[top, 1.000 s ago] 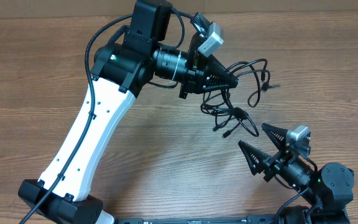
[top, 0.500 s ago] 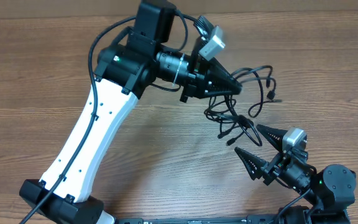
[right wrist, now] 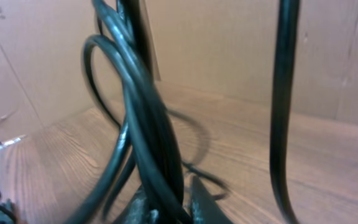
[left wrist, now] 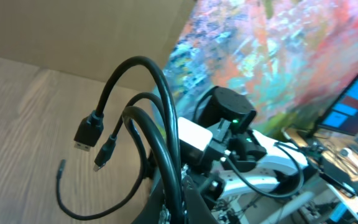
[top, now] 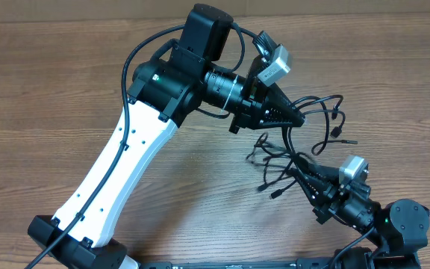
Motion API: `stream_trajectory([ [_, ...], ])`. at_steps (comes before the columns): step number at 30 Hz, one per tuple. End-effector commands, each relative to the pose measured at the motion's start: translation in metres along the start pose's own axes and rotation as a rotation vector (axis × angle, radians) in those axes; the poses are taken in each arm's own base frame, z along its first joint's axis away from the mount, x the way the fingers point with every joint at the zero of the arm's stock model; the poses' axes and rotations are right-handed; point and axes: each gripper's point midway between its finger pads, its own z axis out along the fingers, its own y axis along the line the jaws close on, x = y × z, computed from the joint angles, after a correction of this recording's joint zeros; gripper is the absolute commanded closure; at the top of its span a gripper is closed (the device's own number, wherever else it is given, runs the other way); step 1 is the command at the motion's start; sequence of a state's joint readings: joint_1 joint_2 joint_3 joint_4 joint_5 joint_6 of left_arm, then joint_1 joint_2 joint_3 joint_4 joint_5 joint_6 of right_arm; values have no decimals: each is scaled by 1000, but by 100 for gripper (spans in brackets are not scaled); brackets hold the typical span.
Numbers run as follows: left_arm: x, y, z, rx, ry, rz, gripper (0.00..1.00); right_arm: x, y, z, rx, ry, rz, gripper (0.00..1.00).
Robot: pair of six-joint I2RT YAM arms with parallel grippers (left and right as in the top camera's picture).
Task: Untangle cables
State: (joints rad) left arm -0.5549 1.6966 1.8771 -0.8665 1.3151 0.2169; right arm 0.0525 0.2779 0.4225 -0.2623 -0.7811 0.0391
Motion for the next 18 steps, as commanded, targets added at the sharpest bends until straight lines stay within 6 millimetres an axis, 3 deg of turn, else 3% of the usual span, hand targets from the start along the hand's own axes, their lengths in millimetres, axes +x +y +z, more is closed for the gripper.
stream_trajectory([
  [1, -3, 3, -2, -51, 4, 27, 95, -6, 5, -2, -17, -16, -32, 93],
  [4, -2, 11, -3, -101, 15, 26, 88, -6, 5, -2, -17, -16, -32, 96],
  [6, 1, 23, -4, -170, 30, 12, 67, -6, 5, -2, -17, -16, -32, 96],
  [8, 7, 40, -8, -274, 51, -37, 33, -6, 5, -2, -17, -15, -32, 96],
  [10, 15, 58, -15, -388, 79, -94, 20, -6, 5, -2, -17, -15, -31, 96],
  [15, 40, 80, -31, -566, 163, -171, 8, -3, 0, -2, 13, -6, -18, 96],
  [18, 49, 85, -36, -611, 207, -164, 8, 2, -8, -2, 53, 12, 3, 96],
])
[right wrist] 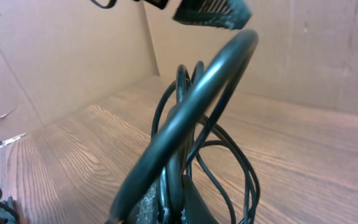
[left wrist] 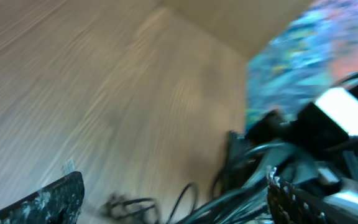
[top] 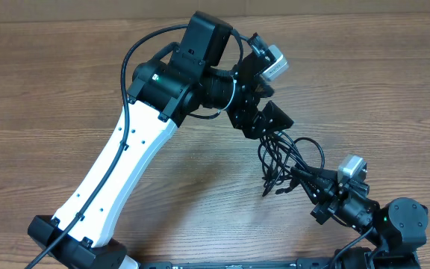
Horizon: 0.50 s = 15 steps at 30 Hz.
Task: Untangle cables
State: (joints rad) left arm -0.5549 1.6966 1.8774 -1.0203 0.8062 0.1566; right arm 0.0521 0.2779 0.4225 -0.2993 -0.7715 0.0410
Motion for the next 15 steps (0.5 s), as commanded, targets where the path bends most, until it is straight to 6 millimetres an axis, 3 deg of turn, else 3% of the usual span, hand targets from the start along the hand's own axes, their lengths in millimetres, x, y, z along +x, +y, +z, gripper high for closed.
stream_trajectory([
  [1, 4, 17, -6, -128, 28, 57, 10, -3, -7, -2, 49, -8, -18, 96],
  [6, 24, 10, -7, -95, 113, 266, 15, -2, -8, -2, 58, -3, -13, 96],
  [15, 66, -11, -8, 34, 271, 569, 16, -2, -8, -2, 58, -2, -13, 96],
])
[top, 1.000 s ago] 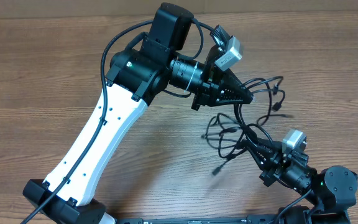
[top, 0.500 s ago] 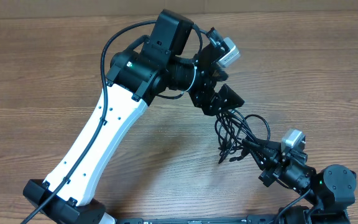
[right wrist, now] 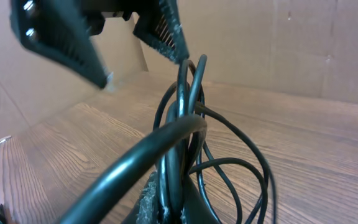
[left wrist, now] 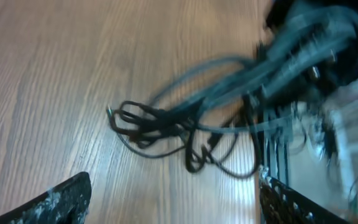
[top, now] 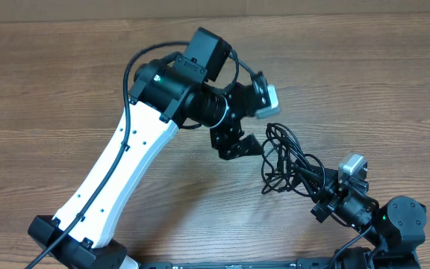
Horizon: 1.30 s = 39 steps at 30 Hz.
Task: Untangle cables
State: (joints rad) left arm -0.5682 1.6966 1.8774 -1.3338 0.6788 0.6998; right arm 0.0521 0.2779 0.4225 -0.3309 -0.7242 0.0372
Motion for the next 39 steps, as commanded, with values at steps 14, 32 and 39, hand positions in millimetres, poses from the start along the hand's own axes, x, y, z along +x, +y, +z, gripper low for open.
stream_trajectory([
  [14, -15, -22, 8, 18, -10, 665, 11, -5, 1, -2, 4, -13, -24, 96],
  [32, -32, -27, 12, 13, -72, 713, 8, -11, 17, -3, -84, -31, -59, 96],
  [39, -33, -36, 12, 52, -98, 703, 14, -11, 17, -3, -84, -33, -60, 96],
])
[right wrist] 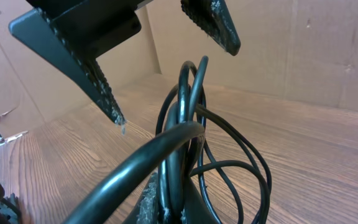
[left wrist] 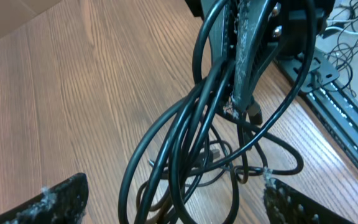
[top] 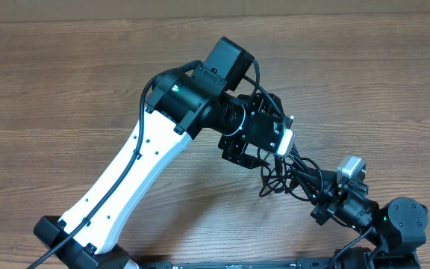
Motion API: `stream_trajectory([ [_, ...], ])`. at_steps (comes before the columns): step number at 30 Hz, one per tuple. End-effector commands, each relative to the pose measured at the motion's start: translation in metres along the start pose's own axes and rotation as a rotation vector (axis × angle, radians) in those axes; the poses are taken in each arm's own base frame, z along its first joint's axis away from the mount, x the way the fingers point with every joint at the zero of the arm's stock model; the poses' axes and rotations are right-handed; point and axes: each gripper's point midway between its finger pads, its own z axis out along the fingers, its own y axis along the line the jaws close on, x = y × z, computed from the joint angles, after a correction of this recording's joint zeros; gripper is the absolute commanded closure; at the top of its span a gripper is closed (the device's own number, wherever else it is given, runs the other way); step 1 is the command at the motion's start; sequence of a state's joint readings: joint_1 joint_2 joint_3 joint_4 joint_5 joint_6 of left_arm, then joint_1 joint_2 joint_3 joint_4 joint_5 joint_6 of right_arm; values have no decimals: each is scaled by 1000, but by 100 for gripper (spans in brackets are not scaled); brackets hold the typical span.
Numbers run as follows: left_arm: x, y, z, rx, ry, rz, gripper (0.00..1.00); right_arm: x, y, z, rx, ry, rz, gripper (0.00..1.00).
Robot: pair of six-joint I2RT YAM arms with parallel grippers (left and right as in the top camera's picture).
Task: Untangle cables
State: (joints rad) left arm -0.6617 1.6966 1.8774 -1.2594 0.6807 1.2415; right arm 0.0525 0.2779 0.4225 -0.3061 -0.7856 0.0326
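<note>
A tangle of black cables (top: 281, 178) lies on the wooden table, its loops rising toward my right gripper (top: 305, 184). In the right wrist view that gripper (right wrist: 174, 208) is shut on several strands of the bundle (right wrist: 182, 124). My left gripper (top: 262, 158) hovers over the tangle's left part. In the left wrist view it (left wrist: 174, 184) stands wide open, with the cable loops (left wrist: 191, 143) hanging between its fingers (left wrist: 61, 200) and touching neither. A small connector (left wrist: 253, 115) dangles near the right gripper's tip.
The wooden table (top: 66, 82) stretches to the left and back. Cardboard walls (right wrist: 303, 50) stand behind it. My left arm's white link (top: 125, 194) crosses the front left. The right arm's base (top: 402, 224) sits at the front right corner.
My left gripper, still open, has moved right from beside the tangle to over it and has turned, so the loops now hang between its fingers. The right gripper has kept its hold.
First both grippers were shut on the cables, the left holding them up and apart from the right. Then the left was open and the bundle sagged by the right gripper. The left gripper stood open to the tangle's left, and now straddles it.
</note>
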Motion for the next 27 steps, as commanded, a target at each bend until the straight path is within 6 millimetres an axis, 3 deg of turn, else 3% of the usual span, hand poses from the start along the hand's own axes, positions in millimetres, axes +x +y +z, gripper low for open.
stream_trajectory([
  [1, -18, -7, -5, 18, -72, 48, 14, -8, 6, -2, -21, -22, -40, 96],
  [8, -20, -15, -2, 54, -82, 31, 16, -11, 11, -2, -49, -33, -55, 96],
  [12, -18, -17, 0, 64, -71, 24, 24, -13, 15, -2, -72, -39, -65, 96],
  [15, -15, -16, 1, 60, -57, 23, 39, -13, 15, -2, -72, -40, -65, 96],
  [20, -15, -16, 1, 60, -56, 24, 76, -13, 15, -2, -71, -39, -65, 96],
  [22, -15, -16, 1, 60, -55, 22, 87, -13, 15, -2, -71, -39, -65, 96],
  [24, -14, -16, 1, 61, -52, 20, 95, -13, 15, -2, -70, -38, -65, 96],
  [27, -12, -15, 1, 56, -35, -2, 96, -12, 14, -2, -69, -37, -63, 96],
])
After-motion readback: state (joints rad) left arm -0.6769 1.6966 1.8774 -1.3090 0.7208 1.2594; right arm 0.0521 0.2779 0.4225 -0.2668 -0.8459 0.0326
